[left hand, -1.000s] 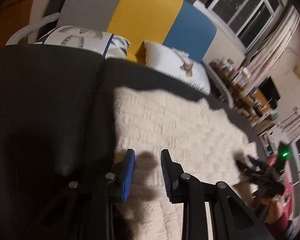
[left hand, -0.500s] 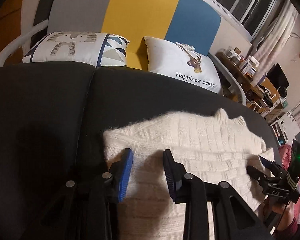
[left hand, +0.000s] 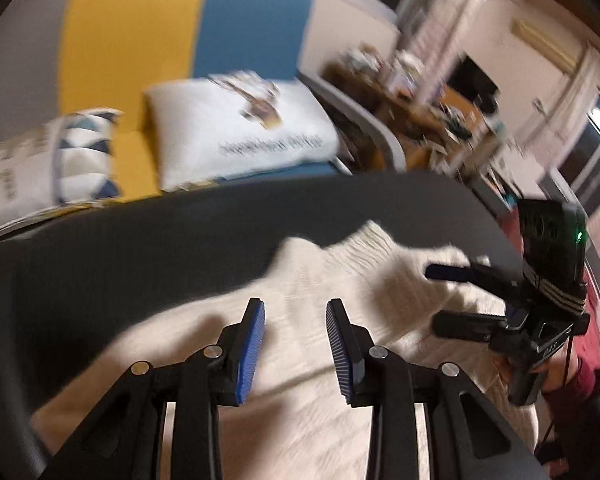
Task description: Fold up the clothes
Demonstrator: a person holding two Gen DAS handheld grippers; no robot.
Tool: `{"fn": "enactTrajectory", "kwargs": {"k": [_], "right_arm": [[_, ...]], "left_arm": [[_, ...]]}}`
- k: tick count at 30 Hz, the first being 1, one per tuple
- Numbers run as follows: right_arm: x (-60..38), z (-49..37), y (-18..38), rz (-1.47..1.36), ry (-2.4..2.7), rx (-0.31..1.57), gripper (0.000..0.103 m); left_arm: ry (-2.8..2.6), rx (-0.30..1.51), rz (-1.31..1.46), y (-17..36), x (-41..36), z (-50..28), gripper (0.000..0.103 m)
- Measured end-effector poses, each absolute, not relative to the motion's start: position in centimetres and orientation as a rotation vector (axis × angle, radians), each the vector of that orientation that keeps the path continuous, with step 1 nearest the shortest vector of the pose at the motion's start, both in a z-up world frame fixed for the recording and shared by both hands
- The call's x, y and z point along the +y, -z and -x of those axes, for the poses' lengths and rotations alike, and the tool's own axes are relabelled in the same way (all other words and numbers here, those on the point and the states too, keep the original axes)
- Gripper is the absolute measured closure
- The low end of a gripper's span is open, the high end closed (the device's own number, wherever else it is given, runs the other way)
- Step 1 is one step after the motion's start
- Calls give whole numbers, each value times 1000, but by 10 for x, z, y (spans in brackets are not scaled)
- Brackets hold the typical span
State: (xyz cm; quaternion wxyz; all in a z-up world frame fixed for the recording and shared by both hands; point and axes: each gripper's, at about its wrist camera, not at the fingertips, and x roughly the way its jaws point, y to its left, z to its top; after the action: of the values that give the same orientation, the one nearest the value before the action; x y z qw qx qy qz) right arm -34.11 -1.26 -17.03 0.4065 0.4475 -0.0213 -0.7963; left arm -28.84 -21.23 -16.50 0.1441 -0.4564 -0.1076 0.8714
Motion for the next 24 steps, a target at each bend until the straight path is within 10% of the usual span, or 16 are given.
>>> {"fn": "enactTrajectory", "kwargs": {"k": [13, 24], "right_arm": [[-8, 369, 191, -1197, 2015, -7, 3], [-30, 409, 188, -1232, 1844, -249, 3]], "left_arm": [[-2631, -181, 1357, 189, -190, 285, 75], [-2495, -498, 1339, 199, -214, 305, 81]]}}
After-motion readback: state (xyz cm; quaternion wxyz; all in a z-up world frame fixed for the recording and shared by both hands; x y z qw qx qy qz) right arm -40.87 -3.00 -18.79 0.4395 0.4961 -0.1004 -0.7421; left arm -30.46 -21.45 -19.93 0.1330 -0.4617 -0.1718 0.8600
